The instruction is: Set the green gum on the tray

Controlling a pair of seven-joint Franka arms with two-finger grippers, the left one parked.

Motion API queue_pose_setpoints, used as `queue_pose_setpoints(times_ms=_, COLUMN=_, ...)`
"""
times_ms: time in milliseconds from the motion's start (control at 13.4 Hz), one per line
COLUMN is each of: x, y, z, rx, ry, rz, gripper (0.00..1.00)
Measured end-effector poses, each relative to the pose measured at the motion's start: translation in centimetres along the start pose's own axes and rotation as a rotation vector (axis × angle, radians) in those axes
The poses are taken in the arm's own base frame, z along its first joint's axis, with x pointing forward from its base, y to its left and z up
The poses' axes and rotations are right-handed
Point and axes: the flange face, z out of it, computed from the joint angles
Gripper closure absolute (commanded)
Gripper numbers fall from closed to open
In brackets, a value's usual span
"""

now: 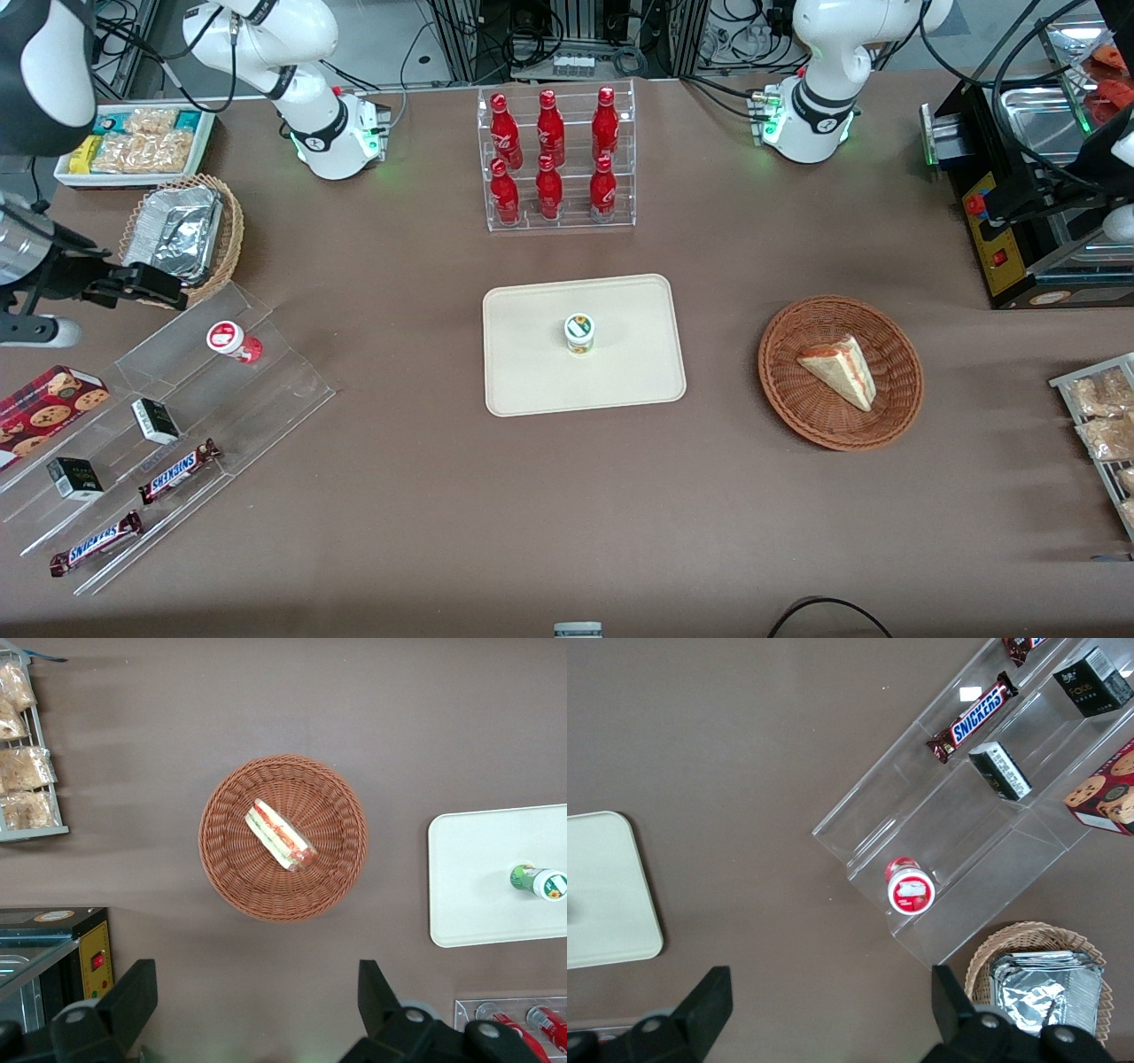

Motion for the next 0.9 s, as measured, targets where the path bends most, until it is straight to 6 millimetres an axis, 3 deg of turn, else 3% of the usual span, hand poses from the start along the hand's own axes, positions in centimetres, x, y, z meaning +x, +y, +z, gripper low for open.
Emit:
queue_pose_setpoints(times_ms=599, x=-1.1, y=0.6, z=-0.6, rx=0.001, ry=-0.002, rz=0.005, gripper=0.0)
queue_pose_setpoints(times_ms=898, x=-1.2, y=1.9, z=-0.7, rx=0.001, ry=-0.004, rz=0.028, gripper=0.0)
